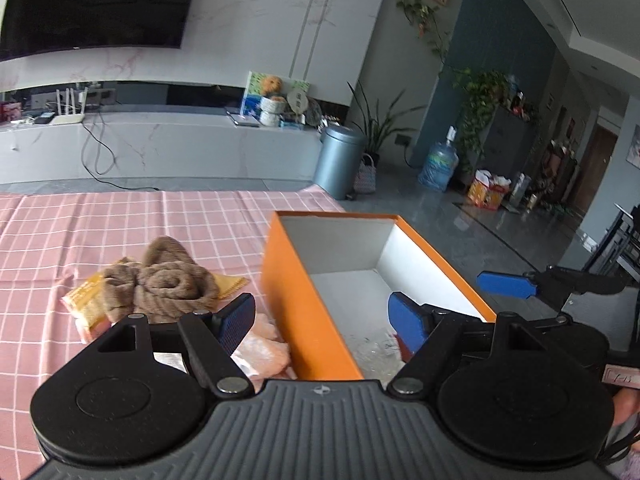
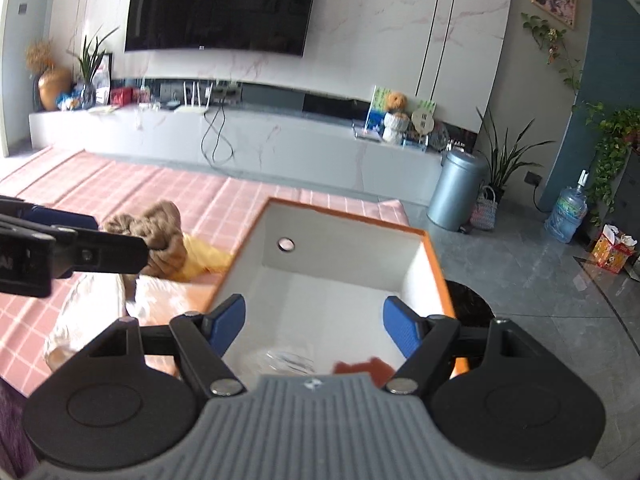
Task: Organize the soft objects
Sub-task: 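Move both open tools back over the remaining table items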
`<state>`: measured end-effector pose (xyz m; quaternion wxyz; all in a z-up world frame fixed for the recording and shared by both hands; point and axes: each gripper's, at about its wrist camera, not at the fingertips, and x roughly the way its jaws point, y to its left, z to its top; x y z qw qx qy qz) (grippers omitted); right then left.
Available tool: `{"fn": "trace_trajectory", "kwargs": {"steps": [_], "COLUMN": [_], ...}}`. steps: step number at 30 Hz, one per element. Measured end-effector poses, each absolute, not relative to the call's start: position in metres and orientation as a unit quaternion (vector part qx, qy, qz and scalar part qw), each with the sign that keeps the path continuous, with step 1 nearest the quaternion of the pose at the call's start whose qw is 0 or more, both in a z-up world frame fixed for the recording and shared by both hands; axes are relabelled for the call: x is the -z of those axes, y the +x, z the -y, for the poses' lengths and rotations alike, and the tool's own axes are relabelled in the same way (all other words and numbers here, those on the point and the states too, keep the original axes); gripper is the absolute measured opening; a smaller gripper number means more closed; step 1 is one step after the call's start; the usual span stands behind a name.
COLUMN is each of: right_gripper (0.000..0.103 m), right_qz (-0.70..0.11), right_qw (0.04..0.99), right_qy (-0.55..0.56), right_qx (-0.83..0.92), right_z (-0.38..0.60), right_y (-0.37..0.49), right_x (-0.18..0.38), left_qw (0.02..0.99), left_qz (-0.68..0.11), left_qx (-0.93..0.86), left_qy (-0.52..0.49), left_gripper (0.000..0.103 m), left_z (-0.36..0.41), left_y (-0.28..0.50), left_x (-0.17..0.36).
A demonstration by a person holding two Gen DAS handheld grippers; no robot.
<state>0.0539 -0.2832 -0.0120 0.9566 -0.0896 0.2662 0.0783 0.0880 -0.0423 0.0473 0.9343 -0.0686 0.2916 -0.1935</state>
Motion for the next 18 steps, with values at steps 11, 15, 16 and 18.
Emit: {"fn": "trace_trajectory", "kwargs": {"steps": [11,15,16,18], "right_gripper": [0.087,0.087,0.087,0.087], "right_qz": [-0.225,-0.226,-0.225,-0.225], "right_qw": [0.966,0.964,0.963,0.961], "right_qy": [-0.057,-0.061,-0.066,-0.078], "right_qx": [-0.115,-0.127,-0.13,-0.143], "right_z": [0.224,0.205,0.2,0.191], "right_y": [0.043,0.042,0.041,0.04], "right_x": [0.023,0.033,0.037,0.042], "left_qw": [0.951,0.95,0.949,0.946], "left_qz": [-0.264,-0.268,-0.272,-0.281], "left_qx": [0.122,0.102,0.097,0.09], "left_qy": [-0.105,-0.125,-0.129,-0.135], "left_gripper": [0.083,0.083,0.083,0.083], "left_z": [-0.022,-0.046,-0.052,-0.059], "left_y": [0.069,0.066,0.065,0.066], "left_x": [-0.027,-0.014,-0.009,0.0]}}
